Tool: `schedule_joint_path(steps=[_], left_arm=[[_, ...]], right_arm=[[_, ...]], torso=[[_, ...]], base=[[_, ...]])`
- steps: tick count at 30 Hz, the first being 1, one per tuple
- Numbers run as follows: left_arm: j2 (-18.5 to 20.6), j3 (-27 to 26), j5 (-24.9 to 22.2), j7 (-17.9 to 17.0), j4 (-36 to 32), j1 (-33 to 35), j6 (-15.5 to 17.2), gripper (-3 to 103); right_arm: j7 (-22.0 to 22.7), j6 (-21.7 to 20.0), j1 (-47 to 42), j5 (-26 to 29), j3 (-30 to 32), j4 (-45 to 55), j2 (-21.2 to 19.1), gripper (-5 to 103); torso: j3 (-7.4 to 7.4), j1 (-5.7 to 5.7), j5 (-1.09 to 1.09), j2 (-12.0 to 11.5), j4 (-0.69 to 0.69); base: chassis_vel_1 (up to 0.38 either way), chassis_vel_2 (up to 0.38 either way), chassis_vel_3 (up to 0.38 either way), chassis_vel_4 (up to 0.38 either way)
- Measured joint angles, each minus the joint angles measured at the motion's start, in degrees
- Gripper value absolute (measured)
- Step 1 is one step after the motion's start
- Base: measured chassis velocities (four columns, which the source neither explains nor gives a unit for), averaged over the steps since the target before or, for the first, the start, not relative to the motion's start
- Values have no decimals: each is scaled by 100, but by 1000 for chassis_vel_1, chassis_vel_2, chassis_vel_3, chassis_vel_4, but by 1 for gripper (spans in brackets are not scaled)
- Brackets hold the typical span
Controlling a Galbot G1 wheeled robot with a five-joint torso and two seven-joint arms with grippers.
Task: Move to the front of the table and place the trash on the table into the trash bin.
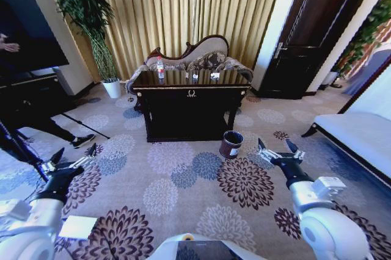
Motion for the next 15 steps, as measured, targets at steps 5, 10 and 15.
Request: schedule_joint_path(steps=[5, 10, 15], left_arm=[[-62, 450, 575, -206, 164, -277, -240, 100], [-61, 496, 636, -313, 190, -300, -211, 100], [-51, 427, 687, -244, 248, -207, -246, 100]], right_arm=[[211, 195, 115, -311, -424, -116, -186, 100], [164, 214, 159, -333, -450, -143, -238, 100], [120, 324, 173, -485, -507, -268, -186, 100]], torso=[[0, 0, 0, 0, -3], [0, 0, 1, 0, -1], [0, 0, 1, 0, -1]], base=[[0, 0, 0, 0], [0, 0, 0, 0], [0, 0, 0, 0]])
